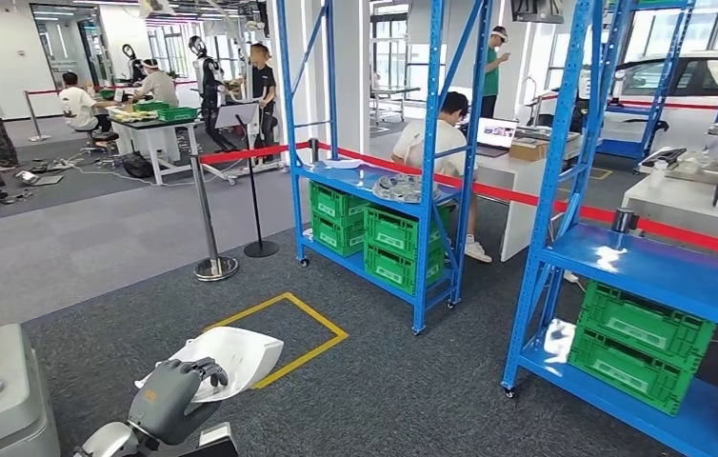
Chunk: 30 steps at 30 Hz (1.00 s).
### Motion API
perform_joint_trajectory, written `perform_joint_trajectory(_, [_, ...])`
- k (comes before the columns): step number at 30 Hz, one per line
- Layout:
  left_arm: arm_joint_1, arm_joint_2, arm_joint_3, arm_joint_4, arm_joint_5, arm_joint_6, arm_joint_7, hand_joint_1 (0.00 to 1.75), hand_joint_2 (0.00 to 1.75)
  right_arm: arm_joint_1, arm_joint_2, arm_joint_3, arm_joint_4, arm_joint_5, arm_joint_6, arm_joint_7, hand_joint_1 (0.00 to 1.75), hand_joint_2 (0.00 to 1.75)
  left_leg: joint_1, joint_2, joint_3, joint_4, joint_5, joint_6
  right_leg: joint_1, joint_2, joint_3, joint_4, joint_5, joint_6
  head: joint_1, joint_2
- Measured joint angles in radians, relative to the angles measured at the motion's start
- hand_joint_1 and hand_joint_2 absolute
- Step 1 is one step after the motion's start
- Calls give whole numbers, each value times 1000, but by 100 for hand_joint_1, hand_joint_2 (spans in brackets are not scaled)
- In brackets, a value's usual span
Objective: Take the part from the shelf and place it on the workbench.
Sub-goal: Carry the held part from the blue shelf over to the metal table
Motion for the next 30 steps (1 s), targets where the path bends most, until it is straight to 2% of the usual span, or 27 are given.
perform_joint_trajectory(1, [-2,-1,0,3,0,0,0,175,175,0,0,0,0,0,0,0,0,0,-3,9,11,-22,3,6,1,-10,1,3,-3,8,0,0])
perform_joint_trajectory(2, [-4,-2,2,6,0,0,0,175,175,-1,0,0,0,-1,-1,0,0,0,-7,2,10,-24,3,16,1,-20,4,3,-5,16,1,0])
perform_joint_trajectory(3, [-7,-1,3,8,1,0,0,175,175,-2,1,-1,0,-1,-1,0,0,0,-8,-13,7,-25,5,26,-1,-32,7,1,-6,23,1,0])
perform_joint_trajectory(4, [-9,0,4,11,1,0,0,175,175,-3,2,-1,0,-1,-1,-1,0,0,-8,-26,6,-26,8,34,-5,-31,10,3,-9,30,2,0])
perform_joint_trajectory(5, [-12,1,5,13,1,0,1,175,175,-4,4,-1,0,-1,-1,-1,0,0,-8,-39,6,-28,10,41,-8,-14,6,17,-20,36,2,0])
perform_joint_trajectory(6, [-15,1,6,14,1,1,1,175,175,-5,4,-1,0,-1,-1,-1,0,0,-6,-51,6,-30,13,47,-10,15,-8,50,-42,40,2,0])
perform_joint_trajectory(8, [-19,-3,7,19,4,1,3,175,175,-2,5,-1,0,-1,-1,1,0,0,-7,-76,5,-31,16,55,-10,77,-66,172,-101,41,3,0])
perform_joint_trajectory(9, [-20,-5,7,22,6,1,6,175,175,0,5,-2,0,-1,-1,3,0,0,-9,-90,4,-30,16,58,-7,89,-101,237,-124,38,3,0])
perform_joint_trajectory(10, [-20,-6,7,27,7,2,11,175,175,1,5,-4,0,-1,-1,5,0,0,-12,-105,3,-30,17,59,-3,95,-127,280,-132,34,3,0])
perform_joint_trajectory(11, [-20,-4,7,32,5,4,19,175,175,2,5,-5,0,-1,-1,8,0,0,-15,-121,3,-30,17,60,1,99,-138,287,-121,27,3,0])
perform_joint_trajectory(12, [-21,-2,7,37,2,7,29,175,175,2,5,-6,0,0,0,9,0,0,-18,-135,3,-29,18,61,6,105,-128,253,-91,18,3,0])
perform_joint_trajectory(14, [-26,5,9,48,-5,10,51,175,175,2,5,-7,0,2,1,8,0,0,-20,-161,2,-29,20,59,15,140,-69,113,-20,0,3,0])
perform_joint_trajectory(15, [-29,10,11,54,-6,10,61,175,175,2,4,-7,0,4,1,5,0,0,-20,-173,1,-29,21,57,19,157,-43,54,2,-6,3,0])
perform_joint_trajectory(16, [-31,17,14,60,-10,12,72,175,175,2,3,-7,0,7,1,2,0,0,-19,-184,0,-31,22,53,23,168,-26,16,12,-11,3,0])
perform_joint_trajectory(17, [-31,26,16,67,-16,17,84,175,175,1,2,-7,0,11,2,-1,0,0,-18,-194,-1,-33,24,47,26,168,-19,3,11,-14,3,0])
perform_joint_trajectory(19, [-31,52,20,78,-31,34,105,175,175,-2,3,-7,0,18,5,-2,0,0,-18,-207,-4,-38,27,36,25,145,-12,-8,18,-21,3,0])
perform_joint_trajectory(20, [-30,67,22,84,-36,41,112,175,175,-3,3,-7,0,21,6,-1,0,0,-21,-191,-9,-30,21,32,22,135,-6,-17,23,-26,3,0])
perform_joint_trajectory(21, [-31,80,24,90,-39,48,118,175,175,-3,4,-7,0,23,7,0,0,0,-24,-165,-21,-6,5,28,19,124,-1,-26,28,-30,2,0])
perform_joint_trajectory(23, [-30,101,29,105,-45,61,135,175,175,0,4,-7,0,25,8,3,0,0,-26,-102,-71,101,-55,20,18,101,3,-34,31,-37,0,0])
perform_joint_trajectory(24, [-29,108,31,113,-51,71,149,175,175,2,5,-7,0,25,8,4,0,0,-23,-86,-103,165,-82,15,18,88,3,-34,29,-39,0,0])
perform_joint_trajectory(25, [-27,116,32,122,-61,85,167,175,175,4,5,-7,0,25,8,5,0,0,-18,-78,-127,213,-98,11,17,75,3,-33,27,-40,0,0])
perform_joint_trajectory(26, [-26,125,33,130,-75,101,188,175,175,5,5,-7,0,25,8,5,0,0,-14,-73,-134,228,-95,5,16,62,3,-31,24,-39,0,0])
perform_joint_trajectory(27, [-25,135,33,137,-91,119,210,175,175,5,6,-7,0,25,7,6,0,0,-10,-67,-122,205,-74,0,14,50,3,-27,20,-36,0,0])
perform_joint_trajectory(28, [-26,145,34,143,-108,137,236,175,175,4,8,-7,0,25,7,8,0,0,-6,-55,-92,147,-41,-4,12,38,3,-21,15,-33,0,0])
perform_joint_trajectory(29, [-29,156,34,148,-126,155,262,175,175,4,9,-7,0,25,6,10,0,0,-5,-29,-57,77,-14,-8,12,28,3,-14,8,-27,0,0])
perform_joint_trajectory(30, [-32,166,34,152,-145,170,288,175,175,4,10,-7,0,25,6,11,0,0,-6,-8,-26,19,6,-5,13,18,2,-5,0,-22,0,0])
